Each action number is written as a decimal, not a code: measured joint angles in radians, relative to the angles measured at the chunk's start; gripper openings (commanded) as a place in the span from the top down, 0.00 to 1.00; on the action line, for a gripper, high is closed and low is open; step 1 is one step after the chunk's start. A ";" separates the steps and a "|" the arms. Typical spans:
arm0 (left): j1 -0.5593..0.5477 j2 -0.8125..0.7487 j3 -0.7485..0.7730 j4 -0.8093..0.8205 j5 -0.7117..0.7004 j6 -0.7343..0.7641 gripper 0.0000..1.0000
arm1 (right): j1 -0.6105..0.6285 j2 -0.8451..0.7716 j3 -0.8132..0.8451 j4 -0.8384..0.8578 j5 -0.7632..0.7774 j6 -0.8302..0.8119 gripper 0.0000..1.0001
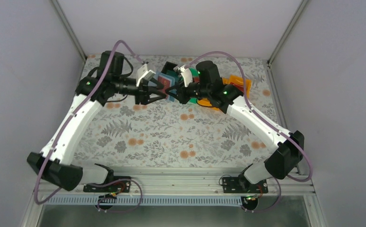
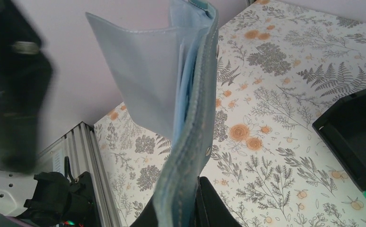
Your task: Take the credit cards out of the card holder
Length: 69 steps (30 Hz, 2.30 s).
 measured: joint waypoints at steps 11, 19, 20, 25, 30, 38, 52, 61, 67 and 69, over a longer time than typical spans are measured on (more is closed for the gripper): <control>0.068 0.085 -0.092 0.186 -0.127 -0.149 0.51 | -0.007 0.000 0.000 -0.005 -0.022 -0.005 0.96; 0.076 0.085 -0.093 0.201 -0.139 -0.152 0.51 | -0.008 0.000 0.000 -0.005 -0.051 -0.024 0.96; 0.081 0.085 -0.093 0.202 -0.139 -0.152 0.51 | -0.007 0.000 0.000 -0.005 -0.058 -0.028 0.96; 0.103 0.084 -0.101 0.202 -0.130 -0.150 0.62 | -0.008 -0.002 -0.002 -0.005 -0.076 -0.044 0.96; 0.101 0.081 -0.111 0.196 -0.051 -0.120 0.69 | -0.008 -0.010 -0.003 -0.006 -0.096 -0.058 0.96; 0.101 0.037 -0.123 0.147 0.032 -0.031 0.74 | -0.008 -0.032 -0.003 -0.024 -0.155 -0.083 0.96; 0.077 0.005 -0.124 0.090 0.065 0.040 0.98 | -0.016 -0.078 -0.047 -0.032 -0.205 -0.129 0.71; 0.063 -0.011 -0.126 0.053 0.110 0.059 0.98 | -0.050 -0.157 -0.175 0.090 -0.254 -0.136 0.69; 0.068 -0.011 -0.126 0.019 0.117 0.082 0.98 | -0.070 -0.177 -0.200 0.102 -0.305 -0.151 0.90; 0.069 -0.011 -0.126 0.016 0.117 0.088 0.98 | -0.073 -0.177 -0.200 0.101 -0.326 -0.161 0.95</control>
